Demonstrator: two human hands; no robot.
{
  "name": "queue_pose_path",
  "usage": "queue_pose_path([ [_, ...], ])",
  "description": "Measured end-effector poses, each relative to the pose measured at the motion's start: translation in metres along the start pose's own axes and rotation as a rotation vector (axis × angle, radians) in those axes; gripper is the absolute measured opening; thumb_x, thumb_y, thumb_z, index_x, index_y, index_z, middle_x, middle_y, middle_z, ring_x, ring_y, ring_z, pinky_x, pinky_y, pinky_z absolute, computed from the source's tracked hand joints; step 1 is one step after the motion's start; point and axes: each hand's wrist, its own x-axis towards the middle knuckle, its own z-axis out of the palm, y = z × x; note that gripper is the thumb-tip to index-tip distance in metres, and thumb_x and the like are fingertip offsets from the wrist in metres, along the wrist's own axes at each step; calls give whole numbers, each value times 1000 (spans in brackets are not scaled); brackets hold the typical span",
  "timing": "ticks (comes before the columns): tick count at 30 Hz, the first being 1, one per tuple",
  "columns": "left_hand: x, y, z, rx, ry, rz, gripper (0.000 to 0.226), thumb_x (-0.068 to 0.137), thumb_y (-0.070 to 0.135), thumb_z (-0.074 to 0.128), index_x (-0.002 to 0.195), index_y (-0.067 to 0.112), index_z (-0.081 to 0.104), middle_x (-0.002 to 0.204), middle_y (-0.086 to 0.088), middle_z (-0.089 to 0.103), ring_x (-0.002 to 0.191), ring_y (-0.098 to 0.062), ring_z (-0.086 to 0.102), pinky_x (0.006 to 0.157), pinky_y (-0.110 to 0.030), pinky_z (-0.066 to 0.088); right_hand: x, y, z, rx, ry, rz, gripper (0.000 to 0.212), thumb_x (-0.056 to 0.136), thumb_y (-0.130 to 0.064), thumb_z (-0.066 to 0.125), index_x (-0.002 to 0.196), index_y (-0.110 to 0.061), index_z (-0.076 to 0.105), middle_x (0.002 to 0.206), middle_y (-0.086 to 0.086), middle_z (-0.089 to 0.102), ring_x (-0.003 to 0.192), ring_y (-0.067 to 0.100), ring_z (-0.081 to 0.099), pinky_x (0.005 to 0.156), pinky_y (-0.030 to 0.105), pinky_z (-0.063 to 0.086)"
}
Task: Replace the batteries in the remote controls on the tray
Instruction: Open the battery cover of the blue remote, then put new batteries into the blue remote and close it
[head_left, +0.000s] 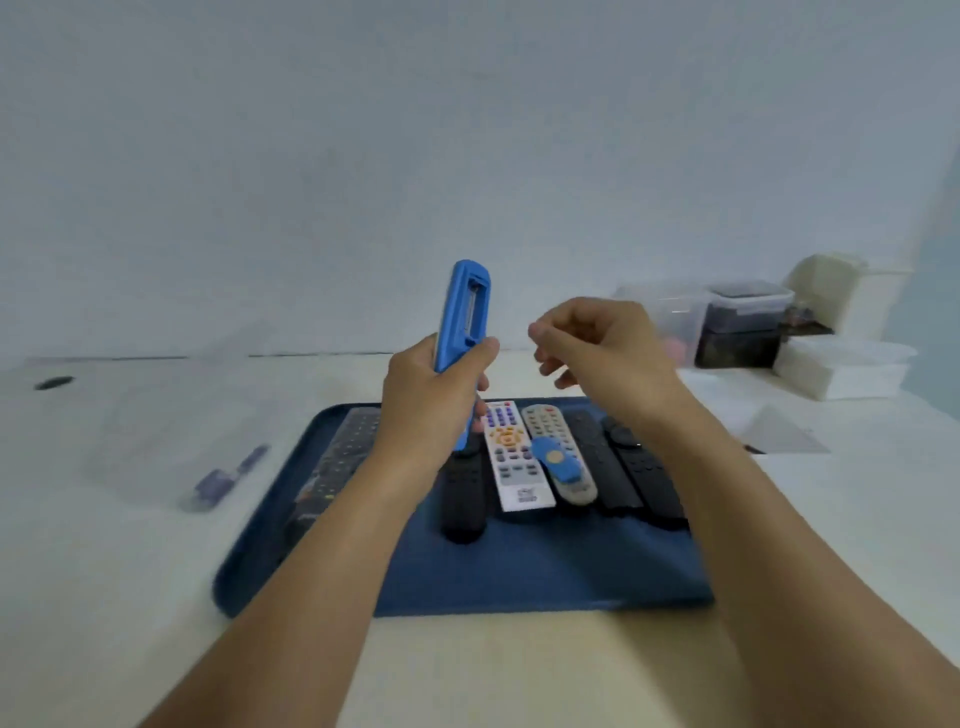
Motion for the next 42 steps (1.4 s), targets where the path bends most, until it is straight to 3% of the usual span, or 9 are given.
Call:
queue_pose_path([
  [5,14,-8,-111,180,232,45,13,87,21,76,100,22,71,68,0,64,55,-16,59,56,-35,56,-26,-12,94,-131,-351,-206,4,90,-15,71,92,-17,74,86,-6,74,79,4,67,75,17,50],
  [10,-8,-23,-222,376,516,200,16,88,13,75,100,18,67,77,-4,67,64,-26,66,59,-38,58,-4,-52,169,-336,-633,-295,23,97,-12,57,112,-13,74,114,-1,73,107,10,64,95,22,48],
  [18,-6,-47,-268,173,720,63,37,73,12,88,100,23,64,82,1,64,63,-19,60,68,-41,60,17,-59,237,-568,-763,-343,36,102,-15,48,135,-23,58,144,-4,53,131,16,49,110,27,36],
  [22,0,-56,-270,18,682,-132,42,72,29,92,101,17,64,82,-1,66,57,-15,60,59,-33,57,20,-67,250,-754,-846,-364,36,105,-21,43,135,-18,61,140,1,58,127,20,52,108,31,39],
  [28,8,-63,-265,-104,539,-311,36,82,38,83,101,15,64,84,-6,68,62,-21,68,57,-31,55,19,-52,254,-755,-794,-341,37,81,-29,47,90,-13,78,99,5,77,93,25,69,86,43,57],
  [33,9,-66,-265,-51,447,-275,32,86,43,77,106,20,65,108,-16,73,63,-17,65,56,-30,57,30,-54,259,-804,-803,-313,36,98,-16,48,131,-17,60,126,-2,57,111,18,56,94,22,39],
  [35,10,-67,-265,-56,435,-248,22,90,36,75,102,22,65,109,-14,73,60,-15,63,53,-29,55,37,-46,265,-892,-806,-261,22,100,-15,45,106,-9,65,99,1,58,84,17,55,77,21,44],
  [38,10,-66,-263,-90,397,-216,13,90,27,75,96,21,65,88,-10,70,54,-14,59,51,-28,53,43,-40,267,-1008,-794,-224,32,99,-18,50,68,-13,42,72,3,45,60,14,39,55,22,35],
  [42,10,-65,-259,-103,404,-179,13,90,27,75,94,20,65,73,-5,61,47,-9,58,47,-25,53,45,-35,275,-940,-840,-280,16,98,-12,46,97,-7,61,97,6,66,76,16,51,61,22,37],
])
